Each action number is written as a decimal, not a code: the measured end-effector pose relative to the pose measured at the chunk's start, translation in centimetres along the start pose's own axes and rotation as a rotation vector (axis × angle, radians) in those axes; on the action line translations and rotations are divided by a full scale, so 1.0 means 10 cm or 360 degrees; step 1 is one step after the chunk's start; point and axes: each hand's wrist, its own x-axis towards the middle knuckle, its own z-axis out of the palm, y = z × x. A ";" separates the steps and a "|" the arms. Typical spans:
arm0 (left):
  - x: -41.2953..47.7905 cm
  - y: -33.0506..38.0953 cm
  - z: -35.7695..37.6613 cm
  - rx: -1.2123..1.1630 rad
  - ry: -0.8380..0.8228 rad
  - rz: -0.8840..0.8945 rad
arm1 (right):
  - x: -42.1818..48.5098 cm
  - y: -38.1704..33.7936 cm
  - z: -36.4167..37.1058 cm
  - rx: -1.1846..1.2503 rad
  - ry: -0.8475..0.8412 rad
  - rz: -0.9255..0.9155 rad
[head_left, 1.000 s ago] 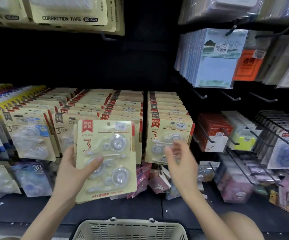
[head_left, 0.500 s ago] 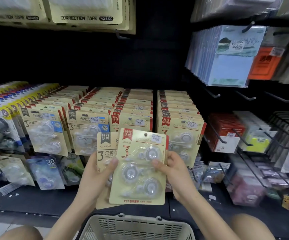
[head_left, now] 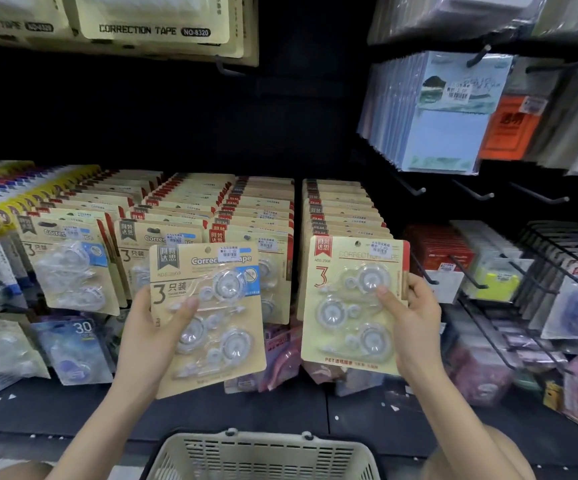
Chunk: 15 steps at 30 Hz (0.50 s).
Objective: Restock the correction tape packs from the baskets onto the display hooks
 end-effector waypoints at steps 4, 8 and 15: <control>0.02 -0.02 0.01 -0.0003 0.0019 0.0031 | 0.13 0.05 0.02 -0.0136 -0.0025 0.0062; 0.04 -0.07 -0.03 0.0014 0.0099 0.0084 | 0.15 0.14 0.05 -0.0395 -0.0024 0.0024; -0.01 -0.10 -0.18 0.0043 0.0124 0.0127 | 0.01 0.25 0.12 -0.1357 0.0366 -0.0464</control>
